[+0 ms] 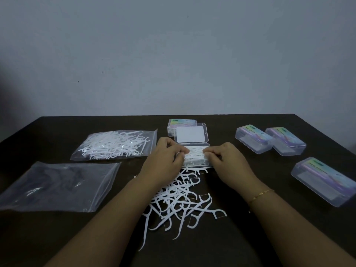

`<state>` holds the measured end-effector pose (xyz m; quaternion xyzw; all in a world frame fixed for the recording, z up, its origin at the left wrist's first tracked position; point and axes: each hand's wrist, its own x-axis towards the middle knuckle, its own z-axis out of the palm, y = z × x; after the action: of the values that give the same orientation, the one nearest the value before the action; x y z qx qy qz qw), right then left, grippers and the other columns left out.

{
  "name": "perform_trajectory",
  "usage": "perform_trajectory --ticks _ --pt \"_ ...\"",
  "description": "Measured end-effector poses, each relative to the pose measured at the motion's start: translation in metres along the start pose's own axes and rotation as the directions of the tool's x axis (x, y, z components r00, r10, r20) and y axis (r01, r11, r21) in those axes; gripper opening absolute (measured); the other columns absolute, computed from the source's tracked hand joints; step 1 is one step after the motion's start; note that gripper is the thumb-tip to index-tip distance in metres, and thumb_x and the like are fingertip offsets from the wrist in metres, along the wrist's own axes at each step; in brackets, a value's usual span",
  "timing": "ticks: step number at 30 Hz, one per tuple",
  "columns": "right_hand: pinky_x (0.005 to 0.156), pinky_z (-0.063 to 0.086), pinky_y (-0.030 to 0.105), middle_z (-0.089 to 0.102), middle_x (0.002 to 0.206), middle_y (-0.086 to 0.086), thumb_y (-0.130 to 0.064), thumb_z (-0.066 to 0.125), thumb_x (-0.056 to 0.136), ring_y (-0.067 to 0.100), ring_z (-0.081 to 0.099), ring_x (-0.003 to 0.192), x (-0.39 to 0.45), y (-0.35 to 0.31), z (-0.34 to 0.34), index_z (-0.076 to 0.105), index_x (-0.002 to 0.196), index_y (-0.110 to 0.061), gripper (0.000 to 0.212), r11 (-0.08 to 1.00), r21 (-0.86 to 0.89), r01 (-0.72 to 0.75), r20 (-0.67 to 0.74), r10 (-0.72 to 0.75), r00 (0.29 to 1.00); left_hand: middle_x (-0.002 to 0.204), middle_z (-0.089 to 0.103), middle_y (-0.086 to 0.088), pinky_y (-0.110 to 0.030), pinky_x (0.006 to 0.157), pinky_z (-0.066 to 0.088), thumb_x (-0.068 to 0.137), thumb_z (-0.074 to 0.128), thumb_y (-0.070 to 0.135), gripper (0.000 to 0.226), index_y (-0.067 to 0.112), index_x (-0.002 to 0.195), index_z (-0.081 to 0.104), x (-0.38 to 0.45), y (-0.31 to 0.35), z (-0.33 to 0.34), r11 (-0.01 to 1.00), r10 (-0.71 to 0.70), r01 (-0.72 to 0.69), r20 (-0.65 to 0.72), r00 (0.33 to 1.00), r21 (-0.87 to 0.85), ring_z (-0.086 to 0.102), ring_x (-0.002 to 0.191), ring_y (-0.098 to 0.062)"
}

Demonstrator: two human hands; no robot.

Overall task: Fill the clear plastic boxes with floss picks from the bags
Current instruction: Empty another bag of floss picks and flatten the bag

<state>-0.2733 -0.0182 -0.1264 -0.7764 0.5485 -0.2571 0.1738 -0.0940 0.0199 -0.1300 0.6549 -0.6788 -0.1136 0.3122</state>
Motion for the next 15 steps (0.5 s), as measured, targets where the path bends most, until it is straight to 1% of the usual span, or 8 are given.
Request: perform_trajectory --ticks 2,5,6,8,9,11,13,15 --pt "0.08 0.044 0.023 0.053 0.107 -0.003 -0.033 0.05 0.095 0.009 0.052 0.091 0.0005 0.0001 0.0001 0.061 0.12 -0.026 0.028 0.999 0.032 -0.025 -0.003 0.025 1.0 0.112 0.037 0.01 -0.027 0.084 0.045 0.098 0.045 0.028 0.025 0.033 0.117 0.061 0.0001 0.0004 0.0011 1.0 0.004 -0.004 0.001 1.0 -0.016 0.045 0.098 -0.005" --pt "0.073 0.048 0.024 0.057 0.095 -0.003 -0.034 0.056 0.092 0.01 0.054 0.08 0.0016 0.0011 0.0009 0.057 0.098 -0.027 0.01 0.993 0.08 -0.088 -0.05 0.092 0.994 0.116 0.034 0.009 -0.024 0.08 0.042 0.099 0.043 0.027 0.031 0.034 0.127 0.054 -0.0002 0.0002 0.0015 1.0 0.014 -0.014 -0.007 1.0 -0.006 0.044 0.096 -0.006" --pt "0.072 0.048 0.025 0.058 0.092 -0.003 -0.035 0.057 0.091 0.01 0.054 0.079 0.0022 0.0015 0.0008 0.056 0.092 -0.027 0.007 0.992 0.076 -0.102 -0.06 0.107 0.992 0.119 0.033 0.008 -0.024 0.081 0.042 0.099 0.042 0.029 0.033 0.036 0.131 0.05 -0.0002 0.0001 0.0015 1.0 0.024 -0.024 -0.005 1.0 0.002 0.044 0.097 -0.007" --pt "0.074 0.048 0.025 0.059 0.093 -0.003 -0.035 0.057 0.091 0.01 0.054 0.08 0.003 0.0027 0.001 0.056 0.088 -0.027 0.008 0.992 0.055 -0.111 -0.056 0.114 0.992 0.127 0.03 0.007 -0.027 0.088 0.043 0.1 0.04 0.034 0.038 0.04 0.136 0.044 -0.0002 -0.0002 0.0018 0.998 0.044 -0.045 0.009 0.999 0.038 0.043 0.107 -0.007" --pt "0.076 0.048 0.026 0.06 0.095 -0.003 -0.035 0.056 0.092 0.01 0.055 0.082 0.0028 0.0029 0.0006 0.06 0.09 -0.027 0.009 0.993 0.049 -0.104 -0.053 0.106 0.993 0.131 0.029 0.008 -0.029 0.092 0.043 0.1 0.038 0.036 0.038 0.041 0.137 0.044 -0.0001 0.0003 0.0022 0.997 0.045 -0.046 0.019 0.999 0.059 0.041 0.112 -0.008" --pt "0.079 0.048 0.027 0.062 0.1 -0.002 -0.035 0.054 0.093 0.01 0.055 0.086 0.0021 0.002 -0.0002 0.067 0.102 -0.025 0.018 0.997 0.025 -0.072 -0.046 0.073 0.996 0.135 0.027 0.008 -0.03 0.094 0.042 0.1 0.037 0.039 0.037 0.039 0.135 0.047 0.0 0.001 0.003 0.995 0.037 -0.04 0.032 0.999 0.092 0.038 0.117 -0.008" --pt "0.079 0.046 0.025 0.061 0.103 -0.001 -0.034 0.05 0.095 0.01 0.054 0.087 0.0015 0.0 -0.0001 0.067 0.114 -0.023 0.028 0.999 -0.009 -0.04 -0.025 0.039 0.999 0.135 0.028 0.008 -0.028 0.091 0.042 0.1 0.037 0.04 0.037 0.036 0.134 0.049 -0.0005 0.001 0.0029 0.993 0.038 -0.04 0.019 0.999 0.115 0.039 0.117 -0.007" --pt "0.079 0.043 0.024 0.057 0.104 -0.001 -0.035 0.046 0.097 0.009 0.051 0.088 0.0014 -0.0017 -0.0001 0.063 0.121 -0.024 0.032 0.999 -0.029 -0.017 -0.001 0.017 1.0 0.136 0.029 0.009 -0.027 0.089 0.042 0.1 0.037 0.04 0.037 0.034 0.134 0.049 -0.0014 0.0004 0.0017 0.99 0.045 -0.046 0.007 0.999 0.131 0.041 0.117 -0.007"
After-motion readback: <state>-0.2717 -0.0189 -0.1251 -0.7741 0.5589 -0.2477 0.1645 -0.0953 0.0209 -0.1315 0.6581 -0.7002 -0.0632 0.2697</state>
